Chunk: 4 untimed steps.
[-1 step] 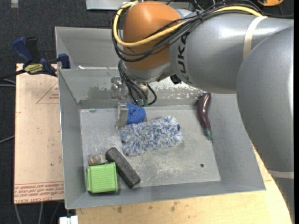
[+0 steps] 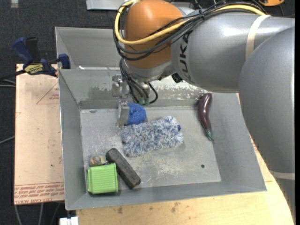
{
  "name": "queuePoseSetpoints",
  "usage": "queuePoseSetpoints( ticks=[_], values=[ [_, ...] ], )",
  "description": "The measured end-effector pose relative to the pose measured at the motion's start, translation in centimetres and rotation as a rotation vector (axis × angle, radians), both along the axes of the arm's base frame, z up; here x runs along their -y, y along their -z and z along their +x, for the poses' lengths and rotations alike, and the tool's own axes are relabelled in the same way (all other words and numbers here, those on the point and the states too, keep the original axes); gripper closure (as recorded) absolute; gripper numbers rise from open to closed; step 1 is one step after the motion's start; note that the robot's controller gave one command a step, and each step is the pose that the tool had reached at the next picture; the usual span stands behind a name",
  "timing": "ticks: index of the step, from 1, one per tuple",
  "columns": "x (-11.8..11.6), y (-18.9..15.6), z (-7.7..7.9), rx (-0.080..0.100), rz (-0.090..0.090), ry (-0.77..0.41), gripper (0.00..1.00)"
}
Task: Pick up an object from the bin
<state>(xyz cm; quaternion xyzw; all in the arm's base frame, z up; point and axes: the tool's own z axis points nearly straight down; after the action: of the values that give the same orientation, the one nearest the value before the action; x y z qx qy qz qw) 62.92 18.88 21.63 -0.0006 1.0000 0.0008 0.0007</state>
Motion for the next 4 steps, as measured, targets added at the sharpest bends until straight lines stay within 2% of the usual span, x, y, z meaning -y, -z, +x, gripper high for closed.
queuePoseSetpoints(
  ticks=[1, 2, 3, 4],
  values=[
    [2.2, 4.7, -1.6, 0.002, 0.0, -0.106, 0.0],
    [8.7, 6.8, -6.3, -0.001, -0.001, -0.151, 0.0],
    [9.7, 6.5, -7.2, 0.0, -0.002, -0.253, 0.0],
    [11.8, 12.5, -4.6, 0.007, 0.0, -0.283, 0.0]
  ],
)
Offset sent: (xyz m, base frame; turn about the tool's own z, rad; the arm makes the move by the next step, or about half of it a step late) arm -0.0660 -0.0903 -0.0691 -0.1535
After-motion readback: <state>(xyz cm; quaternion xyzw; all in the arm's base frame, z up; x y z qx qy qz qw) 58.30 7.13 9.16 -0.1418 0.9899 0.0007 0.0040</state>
